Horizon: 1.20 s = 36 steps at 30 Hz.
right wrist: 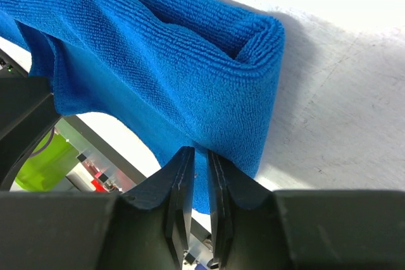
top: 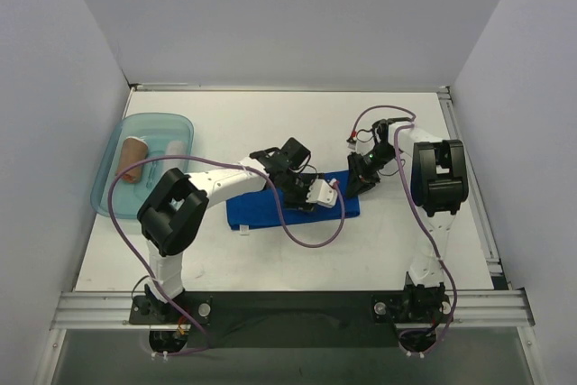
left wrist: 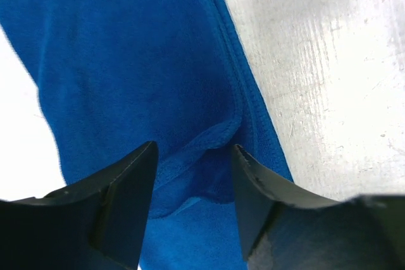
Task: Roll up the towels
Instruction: Fold the towel
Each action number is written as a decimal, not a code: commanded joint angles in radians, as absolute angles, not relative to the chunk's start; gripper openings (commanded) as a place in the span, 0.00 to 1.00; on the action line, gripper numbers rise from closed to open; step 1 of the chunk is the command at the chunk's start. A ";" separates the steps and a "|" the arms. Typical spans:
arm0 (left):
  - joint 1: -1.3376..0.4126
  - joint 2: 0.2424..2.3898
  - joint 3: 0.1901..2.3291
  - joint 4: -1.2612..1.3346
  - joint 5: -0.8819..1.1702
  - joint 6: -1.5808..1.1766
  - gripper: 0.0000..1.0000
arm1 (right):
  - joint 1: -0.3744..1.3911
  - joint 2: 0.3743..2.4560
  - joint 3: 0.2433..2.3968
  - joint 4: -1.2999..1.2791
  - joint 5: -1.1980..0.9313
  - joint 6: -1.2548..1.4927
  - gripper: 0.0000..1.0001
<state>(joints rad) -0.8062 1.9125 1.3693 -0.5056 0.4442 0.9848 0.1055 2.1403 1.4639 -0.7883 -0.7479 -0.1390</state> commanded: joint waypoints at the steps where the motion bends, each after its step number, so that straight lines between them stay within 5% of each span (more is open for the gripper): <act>1: -0.810 1.927 1.333 -0.479 0.448 1.055 0.58 | 0.107 2.134 1.466 -0.828 -0.746 -0.144 0.17; 9: -0.810 1.872 1.259 -0.468 0.451 1.037 0.27 | 0.107 2.129 1.466 -0.838 -0.739 -0.149 0.22; 19: -0.813 1.781 1.223 -0.456 0.445 0.991 0.01 | 0.103 2.103 1.465 -0.847 -0.739 -0.153 0.30; 26: -0.821 1.758 1.224 -0.560 0.442 0.989 0.00 | 0.091 2.063 1.473 -0.865 -0.762 -0.161 0.47; 36: -0.822 1.841 1.203 -0.591 0.407 0.999 0.00 | 0.094 2.081 1.565 -0.867 -0.808 -0.144 0.38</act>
<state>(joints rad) -0.8173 1.8183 1.2007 -0.5583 0.4145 0.9882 0.0971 2.1014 1.5166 -0.8188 -0.7830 -0.1429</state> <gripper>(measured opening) 0.085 0.391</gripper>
